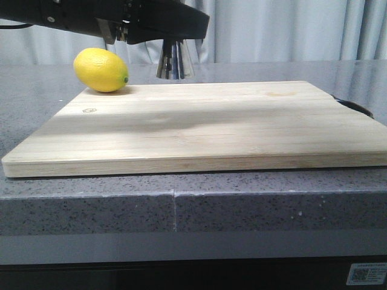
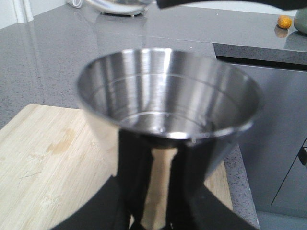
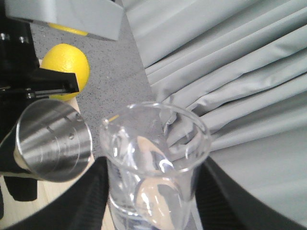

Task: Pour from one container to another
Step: 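Tilt the glass beaker toward the jigger's cup with the right gripper, then pour the clear liquid from the beaker into the jigger's cup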

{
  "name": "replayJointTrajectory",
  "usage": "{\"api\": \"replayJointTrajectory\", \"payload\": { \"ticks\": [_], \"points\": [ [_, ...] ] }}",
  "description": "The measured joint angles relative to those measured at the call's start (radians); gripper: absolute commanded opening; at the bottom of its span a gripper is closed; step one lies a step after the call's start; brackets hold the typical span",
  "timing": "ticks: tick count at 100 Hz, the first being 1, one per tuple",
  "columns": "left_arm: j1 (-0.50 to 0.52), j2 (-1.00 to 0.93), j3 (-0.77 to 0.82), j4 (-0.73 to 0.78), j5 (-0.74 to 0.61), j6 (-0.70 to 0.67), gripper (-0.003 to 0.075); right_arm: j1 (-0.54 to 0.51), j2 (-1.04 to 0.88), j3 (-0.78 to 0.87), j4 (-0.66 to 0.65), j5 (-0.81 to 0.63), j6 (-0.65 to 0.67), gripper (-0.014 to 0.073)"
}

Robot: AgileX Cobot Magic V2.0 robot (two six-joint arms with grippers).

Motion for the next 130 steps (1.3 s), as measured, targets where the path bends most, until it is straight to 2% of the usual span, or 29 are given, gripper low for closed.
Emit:
{"api": "replayJointTrajectory", "payload": {
  "ticks": [130],
  "points": [
    [0.000,0.000,0.000,-0.002,-0.002,0.000,-0.0019,0.019,0.006,0.000,-0.029,0.024,-0.060,0.0206]
  ]
}}
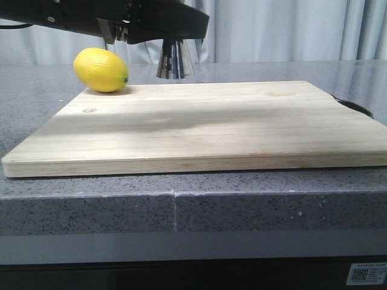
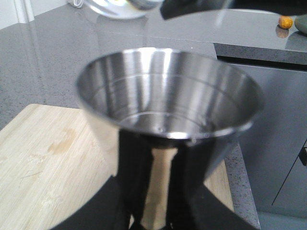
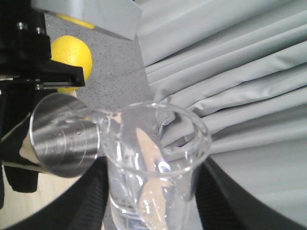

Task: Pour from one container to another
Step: 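Pour the clear liquid from the beaker into the jigger's cup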

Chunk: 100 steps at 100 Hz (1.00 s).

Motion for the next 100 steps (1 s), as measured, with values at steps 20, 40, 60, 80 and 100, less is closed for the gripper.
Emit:
{"api": "replayJointTrajectory", "payload": {
  "ticks": [20,40,60,80,100],
  "points": [
    [0.000,0.000,0.000,0.000,0.000,0.000,-0.0019,0.000,0.000,0.000,0.000,0.015,-0.013,0.0206],
    [0.000,0.000,0.000,0.000,0.000,0.000,-0.0019,0.000,0.000,0.000,0.000,0.017,-0.025,0.0206],
    [0.000,0.000,0.000,0.000,0.000,0.000,-0.0019,0.000,0.000,0.000,0.000,0.019,-0.037,0.0206],
    [0.000,0.000,0.000,0.000,-0.002,0.000,-0.0019,0.000,0.000,0.000,-0.001,0.019,-0.053,0.0206],
    [0.000,0.000,0.000,0.000,-0.002,0.000,-0.0019,0.000,0.000,0.000,-0.001,0.019,-0.070,0.0206]
  ]
}}
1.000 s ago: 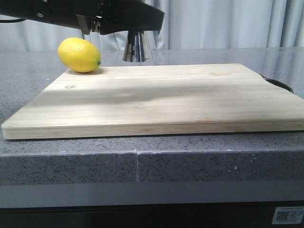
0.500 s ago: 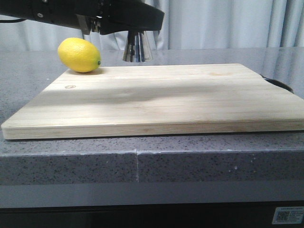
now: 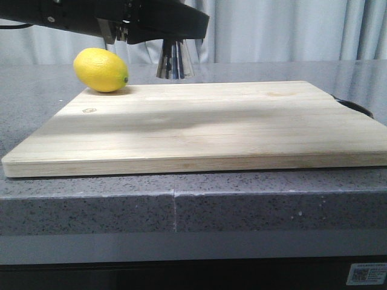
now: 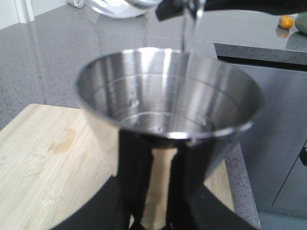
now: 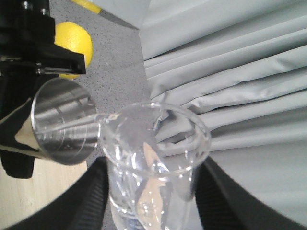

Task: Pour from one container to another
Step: 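Pour the clear liquid from the beaker into the jigger's cup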

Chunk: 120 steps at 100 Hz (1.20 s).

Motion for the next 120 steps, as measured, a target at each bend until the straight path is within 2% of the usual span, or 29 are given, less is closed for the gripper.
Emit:
{"api": "replayJointTrajectory", "payload": {
  "ticks": [120],
  "points": [
    [0.000,0.000,0.000,0.000,0.000,0.000,-0.0019,0.000,0.019,0.000,-0.048,0.000,-0.040,0.0205]
  ]
}}
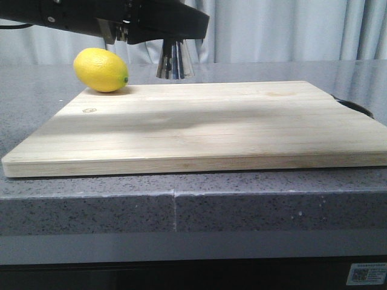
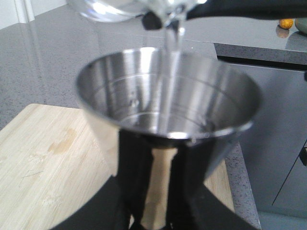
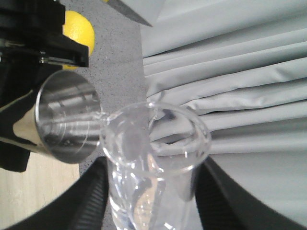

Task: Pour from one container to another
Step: 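Pour the clear liquid from the beaker into the jigger's cup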

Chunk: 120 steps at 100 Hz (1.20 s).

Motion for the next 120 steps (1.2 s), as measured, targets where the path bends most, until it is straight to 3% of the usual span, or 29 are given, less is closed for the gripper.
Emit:
{"api": "replayJointTrajectory", "payload": {
  "ticks": [120],
  "points": [
    [0.000,0.000,0.000,0.000,0.000,0.000,-0.0019,0.000,0.002,0.000,-0.090,-0.003,-0.024,0.0205]
  ]
}}
